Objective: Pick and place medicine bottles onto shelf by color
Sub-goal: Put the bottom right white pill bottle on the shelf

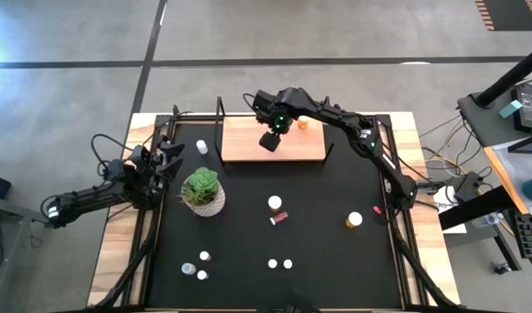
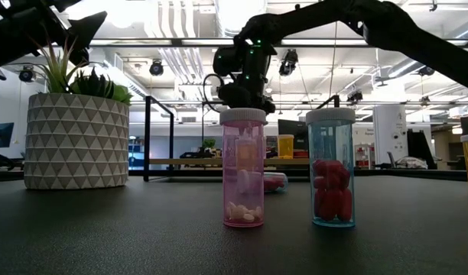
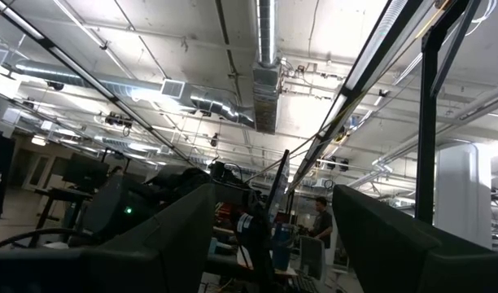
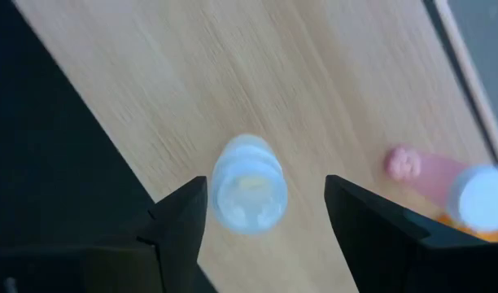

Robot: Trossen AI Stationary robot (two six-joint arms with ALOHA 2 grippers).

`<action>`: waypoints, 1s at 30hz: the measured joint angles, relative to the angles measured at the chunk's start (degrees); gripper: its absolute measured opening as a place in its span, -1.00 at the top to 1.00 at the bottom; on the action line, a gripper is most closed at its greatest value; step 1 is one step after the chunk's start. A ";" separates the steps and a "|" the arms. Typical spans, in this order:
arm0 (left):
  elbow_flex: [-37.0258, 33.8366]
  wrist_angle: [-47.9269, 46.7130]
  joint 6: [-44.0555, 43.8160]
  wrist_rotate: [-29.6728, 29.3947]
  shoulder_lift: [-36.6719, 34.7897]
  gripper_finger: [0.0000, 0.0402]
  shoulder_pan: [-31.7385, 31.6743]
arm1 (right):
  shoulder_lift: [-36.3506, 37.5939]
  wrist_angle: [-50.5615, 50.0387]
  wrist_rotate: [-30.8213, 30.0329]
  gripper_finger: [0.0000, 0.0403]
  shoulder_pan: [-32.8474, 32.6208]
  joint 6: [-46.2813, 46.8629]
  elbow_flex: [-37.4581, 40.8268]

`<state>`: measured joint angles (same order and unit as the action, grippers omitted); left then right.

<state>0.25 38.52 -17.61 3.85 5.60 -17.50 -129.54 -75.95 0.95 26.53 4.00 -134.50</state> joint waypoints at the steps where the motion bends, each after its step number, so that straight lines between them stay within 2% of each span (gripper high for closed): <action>1: -0.01 -0.01 0.00 0.00 0.00 -0.16 0.00 | 0.00 -0.43 -0.02 -0.19 -0.01 1.14 0.00; 9: -0.01 0.00 0.00 0.00 0.00 -0.16 0.00 | 0.00 -0.43 0.00 -0.09 -0.01 3.71 0.09; 20: -0.01 0.00 -0.01 0.00 0.00 -0.16 0.00 | 0.00 0.02 0.55 0.34 -0.14 5.52 0.11; 30: -0.01 0.00 -0.01 0.00 0.00 -0.16 0.00 | 0.00 5.66 -0.35 0.31 0.19 2.46 0.13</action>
<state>0.24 38.52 -17.62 3.85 5.61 -17.50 -129.54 -70.29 0.60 26.72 6.46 -134.37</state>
